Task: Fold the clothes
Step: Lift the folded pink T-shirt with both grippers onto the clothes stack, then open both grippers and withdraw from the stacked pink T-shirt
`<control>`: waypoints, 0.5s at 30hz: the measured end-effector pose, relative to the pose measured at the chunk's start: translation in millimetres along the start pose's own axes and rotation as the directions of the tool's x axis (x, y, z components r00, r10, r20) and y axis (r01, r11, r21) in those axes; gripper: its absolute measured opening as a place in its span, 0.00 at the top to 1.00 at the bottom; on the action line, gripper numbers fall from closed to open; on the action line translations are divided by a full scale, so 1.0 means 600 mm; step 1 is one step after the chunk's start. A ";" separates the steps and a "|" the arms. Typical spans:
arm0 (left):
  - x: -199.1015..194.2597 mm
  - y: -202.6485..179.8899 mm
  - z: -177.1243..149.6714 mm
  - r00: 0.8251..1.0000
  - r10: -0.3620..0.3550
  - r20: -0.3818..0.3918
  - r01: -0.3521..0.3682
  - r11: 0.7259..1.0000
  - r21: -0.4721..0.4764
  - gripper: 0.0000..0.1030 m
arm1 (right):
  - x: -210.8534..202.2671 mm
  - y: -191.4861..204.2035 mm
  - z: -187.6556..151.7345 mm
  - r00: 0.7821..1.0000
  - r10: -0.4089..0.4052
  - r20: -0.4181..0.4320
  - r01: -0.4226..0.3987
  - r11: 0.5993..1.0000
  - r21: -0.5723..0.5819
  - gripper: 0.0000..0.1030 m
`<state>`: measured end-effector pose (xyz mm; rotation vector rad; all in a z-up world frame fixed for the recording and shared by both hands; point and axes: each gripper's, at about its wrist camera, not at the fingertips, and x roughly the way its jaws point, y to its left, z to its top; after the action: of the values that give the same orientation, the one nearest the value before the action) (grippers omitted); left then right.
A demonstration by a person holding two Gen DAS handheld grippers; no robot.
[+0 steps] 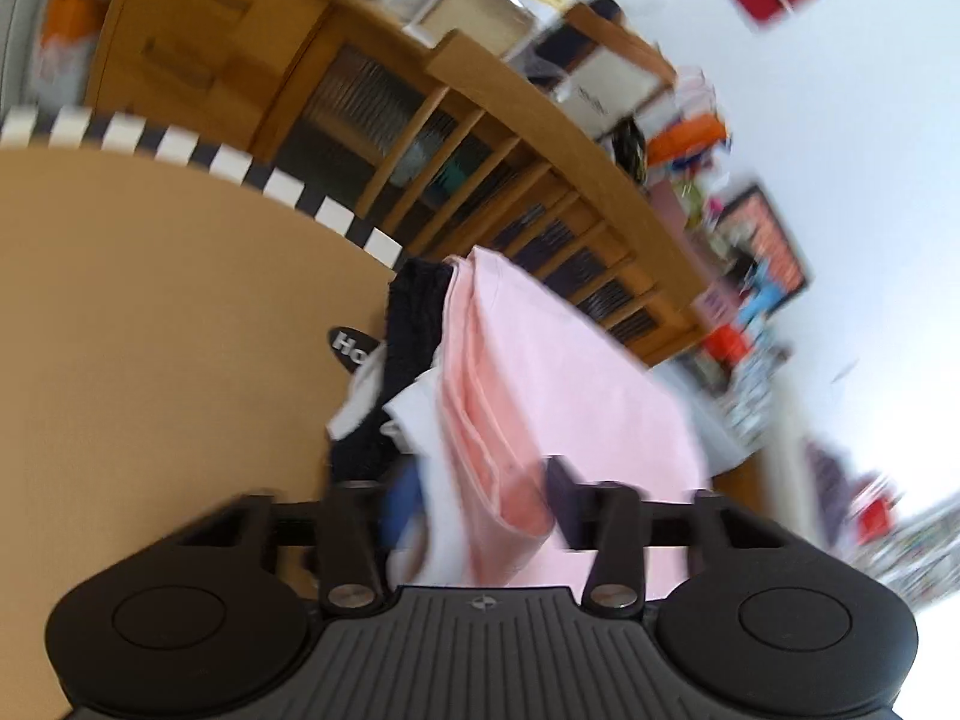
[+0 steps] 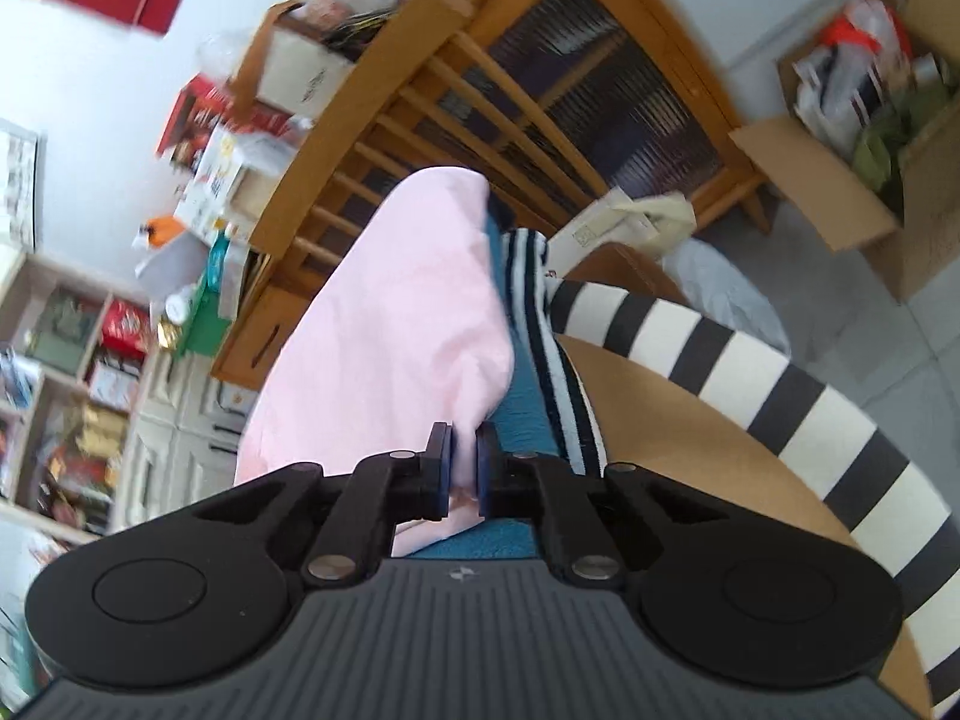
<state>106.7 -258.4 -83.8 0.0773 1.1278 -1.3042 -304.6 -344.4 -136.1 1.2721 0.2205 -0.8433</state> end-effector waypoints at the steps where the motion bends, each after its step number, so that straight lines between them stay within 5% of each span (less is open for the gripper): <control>1: -0.003 -0.003 -0.008 0.999 0.041 0.002 -0.041 0.998 0.042 0.91 | -0.001 0.005 -0.003 1.000 -0.012 -0.002 0.012 1.000 -0.014 0.93; 8: -0.066 -0.005 -0.017 0.999 0.027 0.039 -0.031 0.995 0.095 0.92 | -0.033 0.038 -0.023 1.000 0.015 -0.004 -0.015 0.997 -0.081 0.93; 12: -0.046 0.002 -0.029 0.996 0.088 0.015 -0.090 0.987 0.132 0.90 | -0.020 0.034 -0.039 0.997 -0.070 -0.016 0.068 0.992 -0.103 0.92; 15: -0.043 0.008 -0.042 0.987 0.160 0.025 -0.162 0.979 0.127 0.63 | -0.024 0.037 -0.050 0.994 -0.109 0.009 0.110 0.990 -0.089 0.81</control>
<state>99.5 -222.8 -81.2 0.2491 1.0026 -1.2293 -290.9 -310.3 -120.4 1.1830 0.3240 -0.9196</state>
